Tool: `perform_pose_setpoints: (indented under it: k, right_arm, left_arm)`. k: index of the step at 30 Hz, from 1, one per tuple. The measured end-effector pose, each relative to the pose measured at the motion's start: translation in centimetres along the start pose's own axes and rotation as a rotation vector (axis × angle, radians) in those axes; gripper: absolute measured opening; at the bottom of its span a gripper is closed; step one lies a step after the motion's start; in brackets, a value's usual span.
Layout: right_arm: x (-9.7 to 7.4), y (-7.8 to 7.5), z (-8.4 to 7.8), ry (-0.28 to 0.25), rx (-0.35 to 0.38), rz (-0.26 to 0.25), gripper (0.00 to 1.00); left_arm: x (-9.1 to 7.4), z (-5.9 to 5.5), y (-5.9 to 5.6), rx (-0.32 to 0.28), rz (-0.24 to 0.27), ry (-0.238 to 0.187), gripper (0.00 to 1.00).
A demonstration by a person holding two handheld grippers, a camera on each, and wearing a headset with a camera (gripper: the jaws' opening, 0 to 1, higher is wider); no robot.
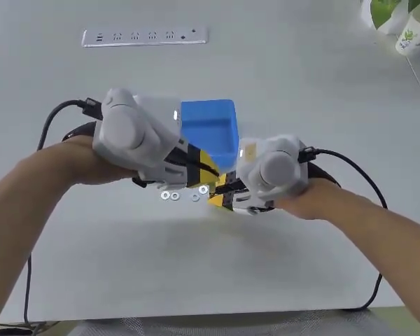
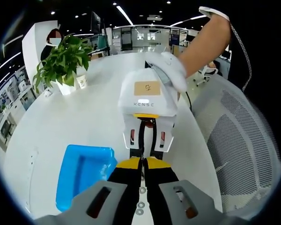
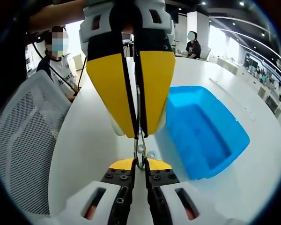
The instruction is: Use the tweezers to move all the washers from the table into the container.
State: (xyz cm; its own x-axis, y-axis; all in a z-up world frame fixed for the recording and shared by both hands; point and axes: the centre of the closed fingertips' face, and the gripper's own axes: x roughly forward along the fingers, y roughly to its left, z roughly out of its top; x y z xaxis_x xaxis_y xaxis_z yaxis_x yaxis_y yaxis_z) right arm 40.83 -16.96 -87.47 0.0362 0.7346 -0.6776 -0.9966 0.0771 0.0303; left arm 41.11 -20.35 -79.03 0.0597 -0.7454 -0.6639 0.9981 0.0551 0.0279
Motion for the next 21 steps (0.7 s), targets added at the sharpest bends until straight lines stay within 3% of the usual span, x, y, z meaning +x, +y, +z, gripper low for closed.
perform_pose_setpoints:
  k: [13, 21]
  right_arm:
    - [-0.08, 0.10, 0.03, 0.012, -0.022, 0.000, 0.10]
    - [-0.47, 0.09, 0.35, 0.007, -0.025, -0.002, 0.10]
  left_arm:
    - [-0.28, -0.23, -0.12, 0.005, -0.001, 0.016, 0.05]
    - [-0.59, 0.26, -0.12, 0.003, 0.003, 0.007, 0.05]
